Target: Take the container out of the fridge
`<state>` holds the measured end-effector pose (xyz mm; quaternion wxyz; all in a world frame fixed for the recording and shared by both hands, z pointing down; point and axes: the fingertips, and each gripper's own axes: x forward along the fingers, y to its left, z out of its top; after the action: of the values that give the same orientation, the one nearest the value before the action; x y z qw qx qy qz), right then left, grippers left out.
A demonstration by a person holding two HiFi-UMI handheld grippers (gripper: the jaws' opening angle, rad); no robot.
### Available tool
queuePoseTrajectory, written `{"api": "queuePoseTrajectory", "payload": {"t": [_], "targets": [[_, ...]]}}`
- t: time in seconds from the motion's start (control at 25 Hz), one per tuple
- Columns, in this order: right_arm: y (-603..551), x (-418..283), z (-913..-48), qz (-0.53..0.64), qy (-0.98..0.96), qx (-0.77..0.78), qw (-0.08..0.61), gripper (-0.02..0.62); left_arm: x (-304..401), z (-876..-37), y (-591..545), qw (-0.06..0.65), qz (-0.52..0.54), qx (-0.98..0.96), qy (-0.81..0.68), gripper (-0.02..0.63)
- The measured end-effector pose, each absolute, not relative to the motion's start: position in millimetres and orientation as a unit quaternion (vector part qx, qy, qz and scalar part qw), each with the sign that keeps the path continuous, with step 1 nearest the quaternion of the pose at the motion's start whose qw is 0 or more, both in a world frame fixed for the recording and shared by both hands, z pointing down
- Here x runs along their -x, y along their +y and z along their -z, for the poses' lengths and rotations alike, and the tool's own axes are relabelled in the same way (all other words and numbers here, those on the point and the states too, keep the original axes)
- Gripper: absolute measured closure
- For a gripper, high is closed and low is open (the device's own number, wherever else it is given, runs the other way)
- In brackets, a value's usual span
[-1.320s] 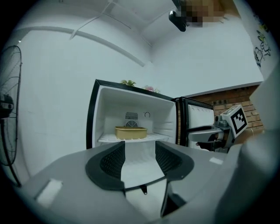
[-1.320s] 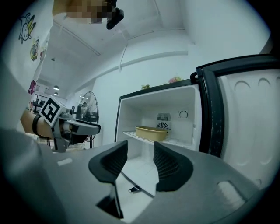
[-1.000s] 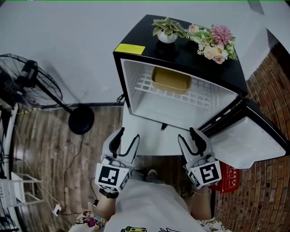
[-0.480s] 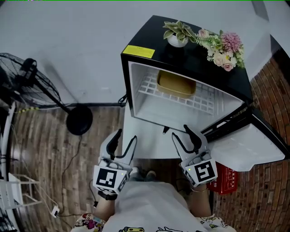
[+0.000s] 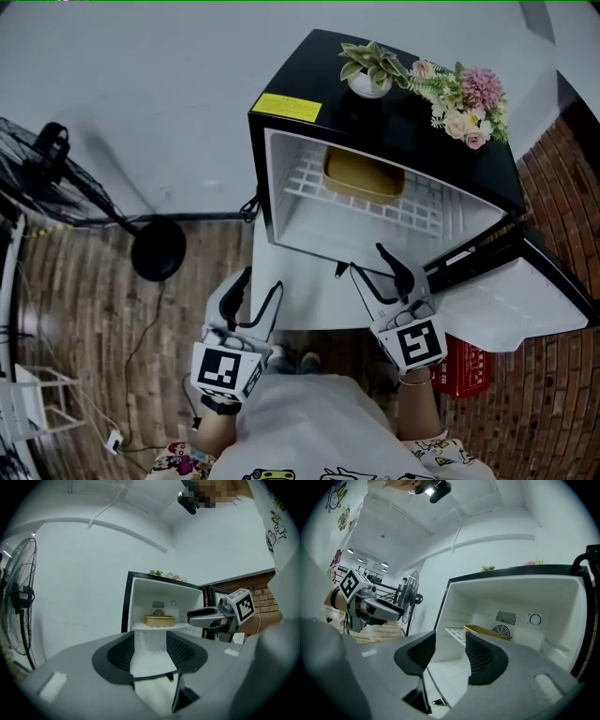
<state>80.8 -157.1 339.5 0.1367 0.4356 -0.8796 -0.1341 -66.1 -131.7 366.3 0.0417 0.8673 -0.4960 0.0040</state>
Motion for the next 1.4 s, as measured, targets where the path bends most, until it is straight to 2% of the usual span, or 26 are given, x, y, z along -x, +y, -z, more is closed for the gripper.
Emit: {"api": "queuePoseTrajectory", "payload": {"t": [0.44,0.6,1.4], "targets": [[-183,-75,-341,0.165,-0.875,-0.423,0.17,0.387,57,-373,-135,0.051,-0.008,-0.868,-0.494,0.393],[-192,-69,-347,0.19,-0.867,-0.403,0.223,0.362,57,-375,-137,0.055,-0.007,-0.866,-0.496,0.393],[-251,-57,-375,0.276,-0.808,-0.36,0.376,0.25,56,-378,-148,0.061,0.01,-0.861,-0.504,0.393]]}}
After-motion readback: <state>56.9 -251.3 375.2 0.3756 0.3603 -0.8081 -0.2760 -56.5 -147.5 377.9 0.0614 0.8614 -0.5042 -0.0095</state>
